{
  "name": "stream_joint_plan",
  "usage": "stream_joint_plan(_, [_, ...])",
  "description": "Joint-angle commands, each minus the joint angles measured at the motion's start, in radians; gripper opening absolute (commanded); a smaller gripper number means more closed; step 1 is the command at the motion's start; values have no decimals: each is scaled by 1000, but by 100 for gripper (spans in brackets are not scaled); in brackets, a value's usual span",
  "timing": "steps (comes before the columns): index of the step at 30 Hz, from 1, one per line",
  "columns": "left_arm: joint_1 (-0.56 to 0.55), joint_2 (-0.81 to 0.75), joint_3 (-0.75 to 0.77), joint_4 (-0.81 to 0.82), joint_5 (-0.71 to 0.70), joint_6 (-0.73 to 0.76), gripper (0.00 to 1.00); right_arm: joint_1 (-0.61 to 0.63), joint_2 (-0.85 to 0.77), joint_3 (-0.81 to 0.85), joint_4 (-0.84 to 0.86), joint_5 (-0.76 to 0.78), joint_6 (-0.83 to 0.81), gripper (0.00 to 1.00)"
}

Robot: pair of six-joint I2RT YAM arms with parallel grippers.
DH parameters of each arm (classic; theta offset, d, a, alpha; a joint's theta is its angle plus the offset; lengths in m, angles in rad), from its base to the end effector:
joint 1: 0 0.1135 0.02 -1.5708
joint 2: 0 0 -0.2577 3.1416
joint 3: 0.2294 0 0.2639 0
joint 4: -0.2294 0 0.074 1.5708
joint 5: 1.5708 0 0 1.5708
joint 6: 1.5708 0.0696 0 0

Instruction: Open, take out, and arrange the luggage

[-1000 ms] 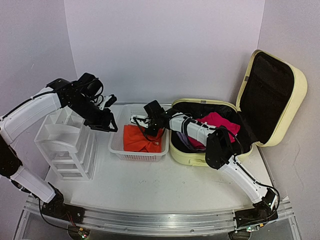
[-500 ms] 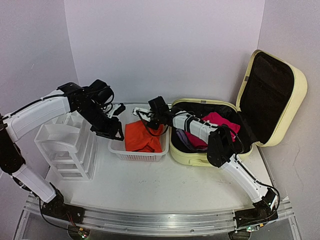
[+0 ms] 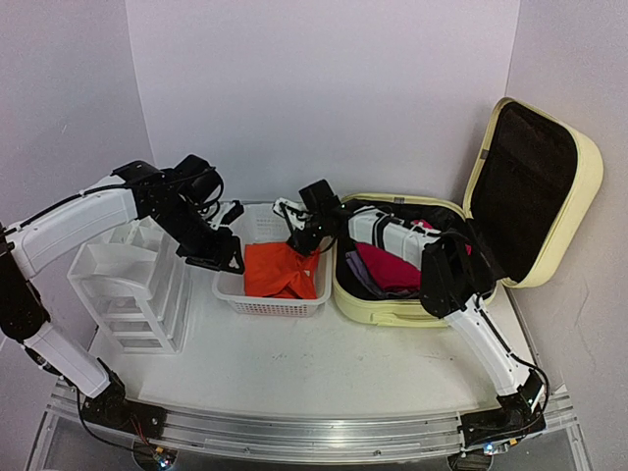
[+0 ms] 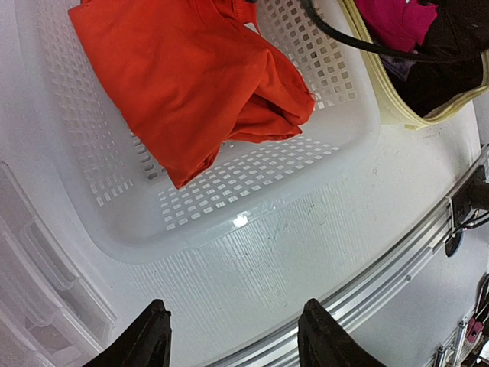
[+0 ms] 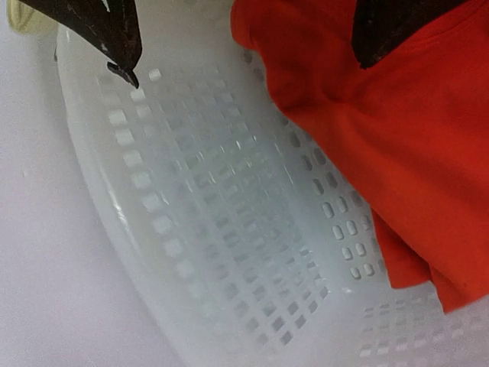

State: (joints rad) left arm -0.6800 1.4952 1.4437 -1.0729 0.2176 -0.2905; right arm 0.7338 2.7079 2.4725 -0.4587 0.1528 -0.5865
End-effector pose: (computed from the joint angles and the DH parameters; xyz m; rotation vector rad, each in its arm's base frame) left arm 0.2406 -0.2139 0.2891 0.6084 2.7264 -0.5655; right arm 0.4731 0.4124 0.1289 -1.3192 1.8313 -0.0944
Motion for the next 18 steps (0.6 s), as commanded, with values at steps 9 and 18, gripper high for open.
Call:
stream_joint_plan(9, [14, 109, 104, 206, 39, -72, 39, 22, -547, -375, -154, -601, 539, 56])
stream_joint_plan(18, [53, 216, 100, 270, 201, -38, 24, 37, -525, -451, -230, -631, 688, 38])
